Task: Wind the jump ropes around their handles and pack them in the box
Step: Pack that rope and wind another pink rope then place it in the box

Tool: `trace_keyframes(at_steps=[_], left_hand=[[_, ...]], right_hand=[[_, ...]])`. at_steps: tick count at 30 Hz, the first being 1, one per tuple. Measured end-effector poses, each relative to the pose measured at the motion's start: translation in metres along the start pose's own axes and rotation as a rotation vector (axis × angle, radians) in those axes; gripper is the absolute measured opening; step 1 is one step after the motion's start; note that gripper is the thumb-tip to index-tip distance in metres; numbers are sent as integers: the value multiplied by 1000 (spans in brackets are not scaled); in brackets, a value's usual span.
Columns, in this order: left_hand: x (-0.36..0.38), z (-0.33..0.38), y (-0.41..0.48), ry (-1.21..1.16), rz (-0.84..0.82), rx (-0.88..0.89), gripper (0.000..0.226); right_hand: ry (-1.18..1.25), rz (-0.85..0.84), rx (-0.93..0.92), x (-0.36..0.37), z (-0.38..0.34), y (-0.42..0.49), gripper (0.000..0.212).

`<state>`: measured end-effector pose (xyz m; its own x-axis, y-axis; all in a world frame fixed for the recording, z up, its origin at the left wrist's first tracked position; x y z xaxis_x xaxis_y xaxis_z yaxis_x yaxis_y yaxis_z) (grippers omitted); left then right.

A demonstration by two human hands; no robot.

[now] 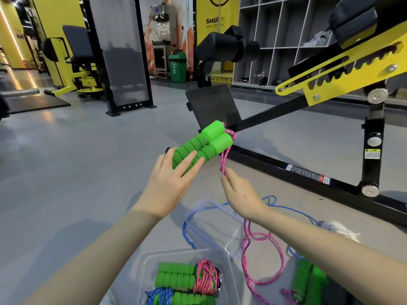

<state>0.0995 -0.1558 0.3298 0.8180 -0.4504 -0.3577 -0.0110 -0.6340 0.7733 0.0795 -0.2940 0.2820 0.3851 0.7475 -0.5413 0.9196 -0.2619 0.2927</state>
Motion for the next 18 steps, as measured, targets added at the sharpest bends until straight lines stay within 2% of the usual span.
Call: trace_keyframes(at_steps=[3,5,8,10,12,15,18], left_hand=[[9,7,-14,13,-16,73,63],[16,13,-23,34,-56,131,73],[25,15,-35,75,-143,208,80],[29,8,-41,102,-180,216,79],[32,2,-48,124,-206,232,77],[26,8,-58,100,-183,339,57],[12,23,-60,30,-135,437,48]], right_hand=[[-227,-170,-19,5,-10,2,28],[-293,-243,-70,2,-21,2,34],[-196,-373,-32,-5,-24,3,26],[-2,-460,95,-9,-19,1,16],[75,-504,129,-15,-20,1,18],[-4,-533,82,-21,-29,7,19],[-96,-552,24,-20,-39,17,22]])
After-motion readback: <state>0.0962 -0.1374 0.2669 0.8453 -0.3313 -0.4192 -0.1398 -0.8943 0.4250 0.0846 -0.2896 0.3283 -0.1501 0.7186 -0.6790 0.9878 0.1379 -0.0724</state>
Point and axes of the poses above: each hand's wrist, its own y-axis towards the middle knuckle, its own x-axis out of the palm, z = x × y, the point moved 9 cm from there along y, towards the middle knuckle, and after that the axes turned 13 degrees about y, right-handed, at the moved point
